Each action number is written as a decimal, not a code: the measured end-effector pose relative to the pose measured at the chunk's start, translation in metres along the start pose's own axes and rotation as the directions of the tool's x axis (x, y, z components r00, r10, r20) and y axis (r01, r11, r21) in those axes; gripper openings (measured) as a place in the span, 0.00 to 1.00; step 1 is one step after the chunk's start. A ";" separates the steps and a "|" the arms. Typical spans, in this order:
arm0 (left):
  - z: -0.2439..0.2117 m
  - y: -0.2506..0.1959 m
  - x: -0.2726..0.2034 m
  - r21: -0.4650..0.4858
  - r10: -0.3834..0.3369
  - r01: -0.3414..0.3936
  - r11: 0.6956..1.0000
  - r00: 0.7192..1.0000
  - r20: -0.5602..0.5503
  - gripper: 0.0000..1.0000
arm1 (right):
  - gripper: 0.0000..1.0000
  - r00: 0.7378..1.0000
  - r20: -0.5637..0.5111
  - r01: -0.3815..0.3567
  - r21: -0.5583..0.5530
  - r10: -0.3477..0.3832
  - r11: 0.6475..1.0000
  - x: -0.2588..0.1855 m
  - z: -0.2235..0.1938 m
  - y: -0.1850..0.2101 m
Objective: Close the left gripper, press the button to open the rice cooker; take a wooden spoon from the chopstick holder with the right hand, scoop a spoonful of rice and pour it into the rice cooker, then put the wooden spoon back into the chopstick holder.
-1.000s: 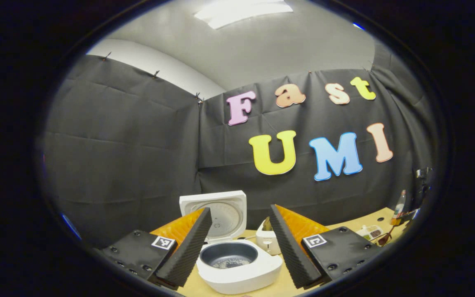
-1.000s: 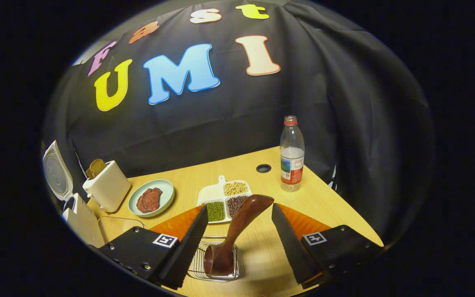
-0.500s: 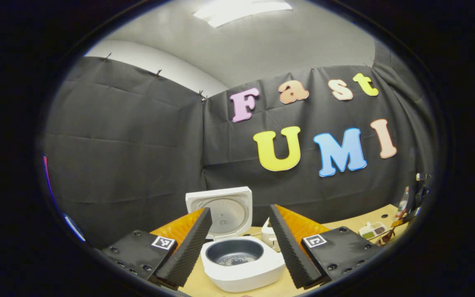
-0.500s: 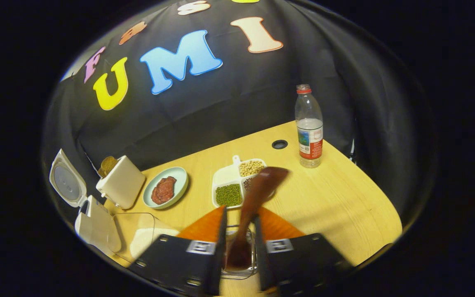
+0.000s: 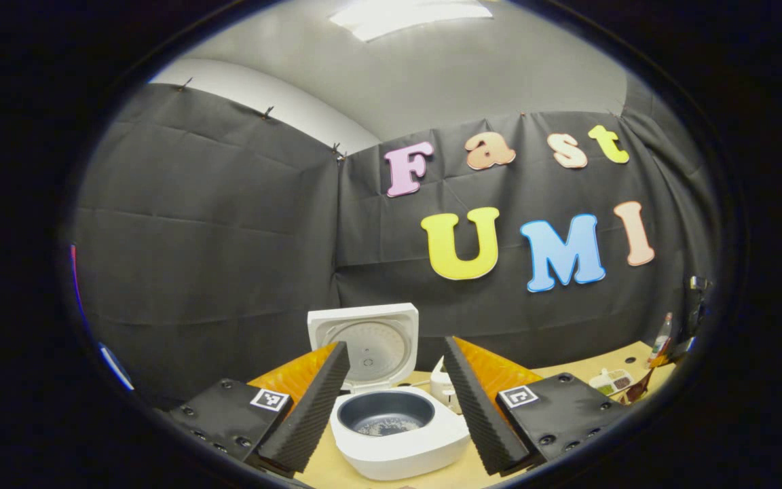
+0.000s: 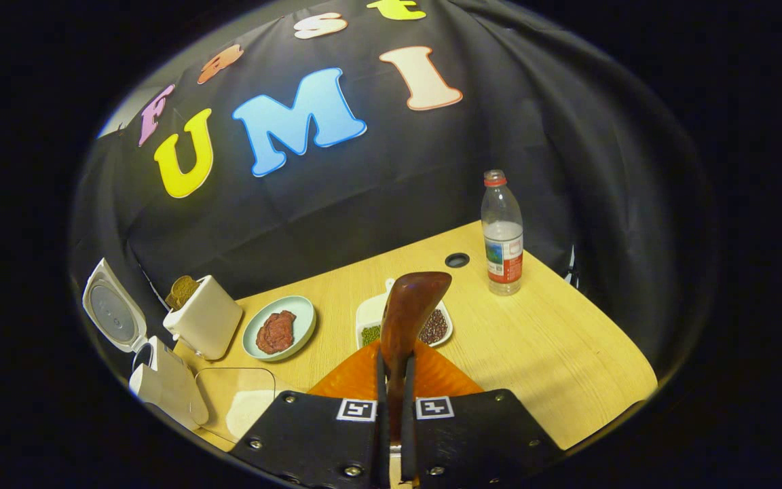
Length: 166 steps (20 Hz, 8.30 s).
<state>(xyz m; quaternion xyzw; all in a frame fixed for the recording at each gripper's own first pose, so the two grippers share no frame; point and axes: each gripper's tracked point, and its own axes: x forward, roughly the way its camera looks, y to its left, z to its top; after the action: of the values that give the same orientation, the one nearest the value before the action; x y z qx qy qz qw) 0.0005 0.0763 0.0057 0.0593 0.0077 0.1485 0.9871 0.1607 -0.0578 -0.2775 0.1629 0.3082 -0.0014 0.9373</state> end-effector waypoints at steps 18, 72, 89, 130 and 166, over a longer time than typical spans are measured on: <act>-0.021 0.072 0.000 -0.045 0.012 -0.013 0.999 1.000 -0.025 0.94 | 0.07 0.979 0.114 -0.160 -0.082 0.169 0.984 -0.043 0.022 0.143; -0.021 0.164 -0.033 0.005 0.044 -0.044 0.999 0.999 -0.031 0.98 | 0.06 0.934 -0.002 -0.290 0.581 0.357 0.761 -0.034 -0.050 0.234; -0.053 0.273 -0.062 -0.013 0.158 -0.160 0.987 0.984 -0.086 0.94 | 0.07 0.810 0.044 -0.534 0.465 0.585 0.706 -0.078 -0.046 0.443; -0.059 0.280 -0.048 -0.047 0.198 -0.204 0.978 0.975 -0.100 0.99 | 0.07 0.738 0.196 -0.251 -0.808 0.646 0.532 -0.117 -0.046 0.550; 0.001 0.000 0.010 -0.014 -0.077 0.077 0.997 0.997 -0.027 0.94 | 0.07 0.985 0.170 0.048 -0.225 -0.009 0.973 -0.017 0.020 0.025</act>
<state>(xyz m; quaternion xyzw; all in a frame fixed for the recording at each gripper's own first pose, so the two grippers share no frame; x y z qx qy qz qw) 0.0100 0.0795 0.0071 0.0505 0.0225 0.1114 0.9922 0.1607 -0.0424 -0.2450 0.0490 0.2284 0.0066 0.9723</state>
